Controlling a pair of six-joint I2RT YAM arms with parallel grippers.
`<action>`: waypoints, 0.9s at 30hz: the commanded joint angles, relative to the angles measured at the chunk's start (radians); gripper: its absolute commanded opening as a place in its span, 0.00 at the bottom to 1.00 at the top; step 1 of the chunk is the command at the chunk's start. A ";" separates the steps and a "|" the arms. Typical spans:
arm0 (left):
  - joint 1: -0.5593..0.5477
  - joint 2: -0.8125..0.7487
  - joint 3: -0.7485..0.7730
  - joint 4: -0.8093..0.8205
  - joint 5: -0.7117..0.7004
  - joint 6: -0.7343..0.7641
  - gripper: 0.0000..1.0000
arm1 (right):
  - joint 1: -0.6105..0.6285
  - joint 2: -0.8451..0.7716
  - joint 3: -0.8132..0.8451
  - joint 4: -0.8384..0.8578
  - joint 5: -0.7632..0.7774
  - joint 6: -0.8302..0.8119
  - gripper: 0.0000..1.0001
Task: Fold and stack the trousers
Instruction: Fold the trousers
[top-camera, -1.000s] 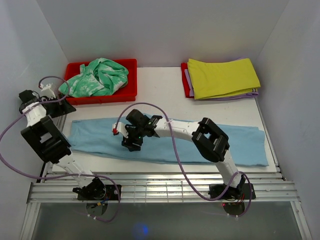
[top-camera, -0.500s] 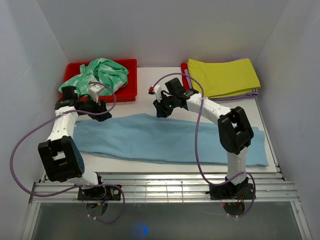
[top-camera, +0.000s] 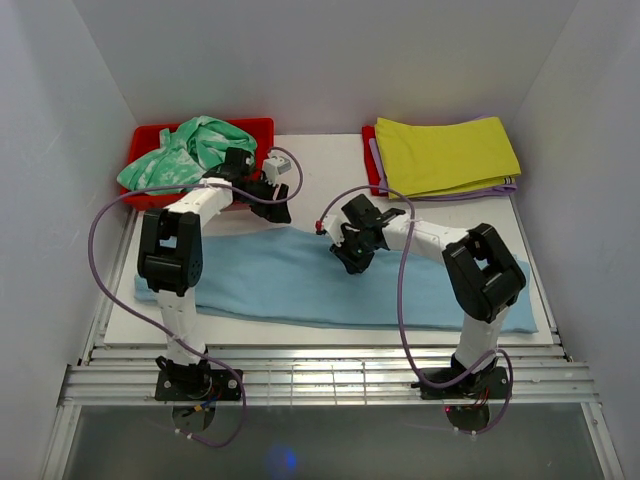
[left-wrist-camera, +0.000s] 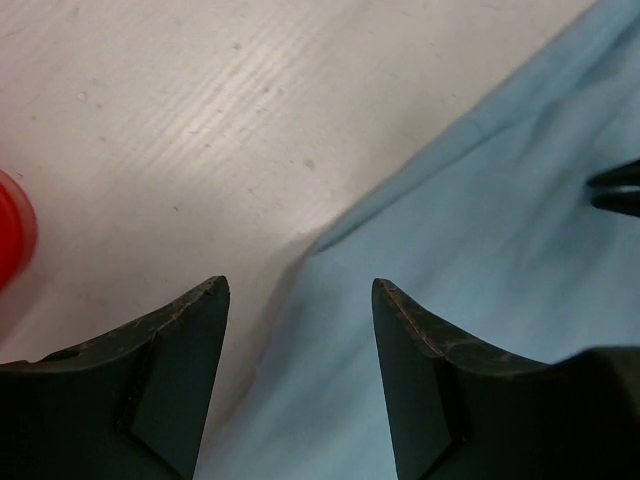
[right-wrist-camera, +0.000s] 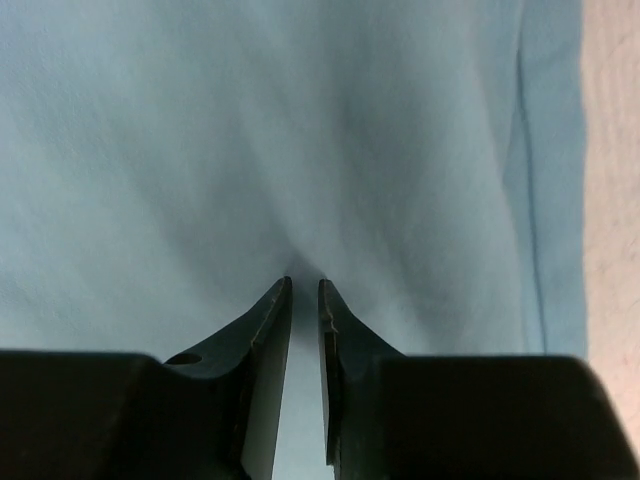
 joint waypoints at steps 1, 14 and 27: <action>0.004 0.061 0.080 0.038 -0.032 -0.126 0.70 | 0.001 -0.089 -0.071 -0.006 0.046 -0.050 0.23; -0.030 0.162 0.105 0.010 0.031 -0.144 0.55 | 0.081 -0.252 -0.108 -0.314 -0.259 -0.241 0.50; -0.030 0.187 0.126 0.012 0.065 -0.179 0.63 | 0.228 -0.243 -0.222 -0.187 -0.089 -0.149 0.48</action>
